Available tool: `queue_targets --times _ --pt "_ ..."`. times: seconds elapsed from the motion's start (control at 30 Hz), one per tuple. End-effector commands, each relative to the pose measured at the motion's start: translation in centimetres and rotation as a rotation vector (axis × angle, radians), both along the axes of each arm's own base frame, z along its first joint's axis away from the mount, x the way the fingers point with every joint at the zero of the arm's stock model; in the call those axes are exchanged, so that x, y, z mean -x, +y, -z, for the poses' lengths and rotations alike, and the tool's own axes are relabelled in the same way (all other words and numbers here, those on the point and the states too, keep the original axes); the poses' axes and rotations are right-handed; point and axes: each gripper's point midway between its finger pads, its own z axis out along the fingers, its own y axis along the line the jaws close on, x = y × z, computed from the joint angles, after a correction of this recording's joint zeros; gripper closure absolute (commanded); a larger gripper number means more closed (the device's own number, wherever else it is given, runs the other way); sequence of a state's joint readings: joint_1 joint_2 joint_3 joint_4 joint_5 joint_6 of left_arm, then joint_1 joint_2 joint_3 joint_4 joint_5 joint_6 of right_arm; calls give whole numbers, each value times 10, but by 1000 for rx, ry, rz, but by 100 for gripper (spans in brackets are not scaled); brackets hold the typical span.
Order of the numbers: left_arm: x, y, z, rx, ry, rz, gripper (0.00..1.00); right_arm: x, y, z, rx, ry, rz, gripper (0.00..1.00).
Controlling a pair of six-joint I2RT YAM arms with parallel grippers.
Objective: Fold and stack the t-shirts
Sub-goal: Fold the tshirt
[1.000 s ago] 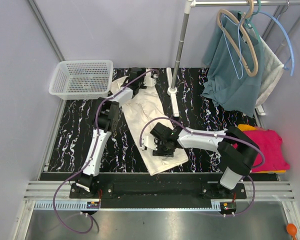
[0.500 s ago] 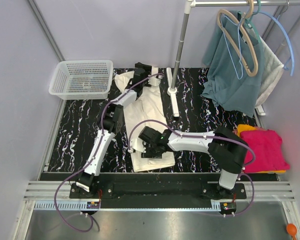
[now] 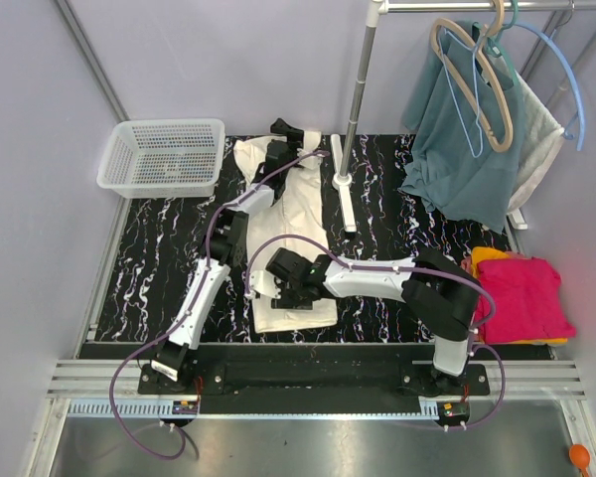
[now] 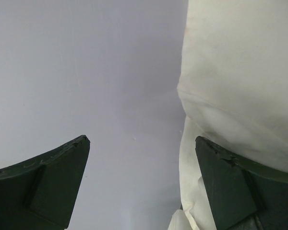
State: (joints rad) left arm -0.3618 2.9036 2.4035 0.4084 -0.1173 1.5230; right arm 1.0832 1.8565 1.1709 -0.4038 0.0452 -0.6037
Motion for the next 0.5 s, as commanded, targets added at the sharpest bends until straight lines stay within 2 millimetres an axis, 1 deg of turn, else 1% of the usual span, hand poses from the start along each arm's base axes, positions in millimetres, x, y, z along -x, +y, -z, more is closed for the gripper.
queue_targets --times 0.0,0.07,0.1,0.17,0.2,0.23,0.27,0.3,0.33,0.37,0.4,0.43,0.47 --pt "1 5 -42 69 -133 -22 1 -14 7 4 9 -59 16 46" --pt "4 9 -58 91 -160 -45 1 -15 8 -4 -3 -74 16 46" --pt "6 12 -75 119 -180 -54 1 -15 8 -8 -10 -81 18 45" --pt "9 17 -96 147 -208 -76 1 -17 8 -19 -29 -94 22 44" --pt "12 19 -117 178 -237 -82 1 -17 7 -23 -34 -98 23 44" --pt "14 22 -129 191 -247 -93 1 -16 7 -25 -35 -99 22 44" --pt "17 24 -140 206 -261 -101 1 -17 8 -33 -49 -109 24 43" --pt "22 27 -164 243 -291 -105 1 -18 7 -35 -52 -113 27 43" --pt "25 29 -173 255 -298 -112 1 -17 6 -38 -55 -117 27 42" --pt "29 33 -183 266 -304 -129 1 -18 6 -46 -69 -130 31 42" --pt "36 36 -202 290 -318 -134 1 -18 4 -49 -73 -132 32 42" --pt "41 40 -210 299 -322 -153 1 -19 3 -52 -79 -140 37 41" --pt "51 44 -224 310 -328 -162 1 -19 3 -61 -96 -154 40 41"
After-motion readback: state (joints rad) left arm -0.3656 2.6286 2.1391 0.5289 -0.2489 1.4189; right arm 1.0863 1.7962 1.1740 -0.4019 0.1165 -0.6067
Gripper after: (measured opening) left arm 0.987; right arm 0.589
